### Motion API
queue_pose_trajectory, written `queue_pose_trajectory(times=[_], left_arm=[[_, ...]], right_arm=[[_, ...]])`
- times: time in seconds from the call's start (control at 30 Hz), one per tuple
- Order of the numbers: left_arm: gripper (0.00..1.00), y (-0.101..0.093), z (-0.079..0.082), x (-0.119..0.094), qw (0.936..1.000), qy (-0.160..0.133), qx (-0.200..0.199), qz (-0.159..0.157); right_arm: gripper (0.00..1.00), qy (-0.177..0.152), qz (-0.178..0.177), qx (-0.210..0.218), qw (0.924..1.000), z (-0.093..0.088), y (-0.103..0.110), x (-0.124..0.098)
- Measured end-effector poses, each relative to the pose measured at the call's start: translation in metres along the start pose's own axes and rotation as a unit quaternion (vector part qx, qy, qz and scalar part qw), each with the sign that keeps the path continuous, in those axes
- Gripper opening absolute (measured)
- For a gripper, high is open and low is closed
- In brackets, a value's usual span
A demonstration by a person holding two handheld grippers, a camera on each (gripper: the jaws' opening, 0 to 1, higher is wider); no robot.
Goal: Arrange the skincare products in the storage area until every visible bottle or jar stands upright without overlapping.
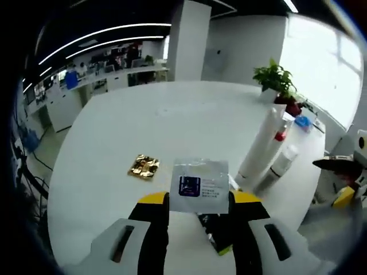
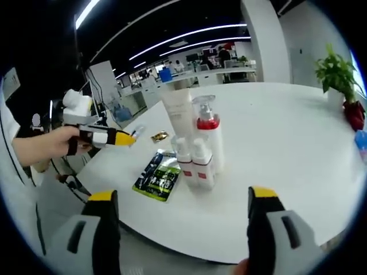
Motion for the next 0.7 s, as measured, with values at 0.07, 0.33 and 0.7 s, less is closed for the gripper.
queue_pose_trajectory(times=[0.07,0.33,0.7], left_arm=[[0.38,-0.003,0.000,-0.004,1.0000,-0.003,0.007,-0.001],[0.38,-0.017,-0.002,-0.021,0.9994,-0.012,0.029,-0.012],[0.38,-0.032,-0.003,-0.044,0.9983,-0.027,0.046,-0.024]], right_arm=[[0.93,-0.001,0.001,-0.002,1.0000,0.000,0.001,0.000],[0.92,-0.005,0.009,-0.006,0.9999,0.002,0.005,0.000],[0.80,-0.023,0.024,0.014,0.9993,0.014,0.021,-0.004]])
Point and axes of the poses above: the point that each gripper's makers call its tool centre point, and the gripper's own axes: x roughly forward along the fingers, y roughly to its left, z roughly out of its top, the point moved 2 cm from there along -x, roughly backward along the fingers, and after that the axes turned 7 degrees about -y, right-handed, at the moved point
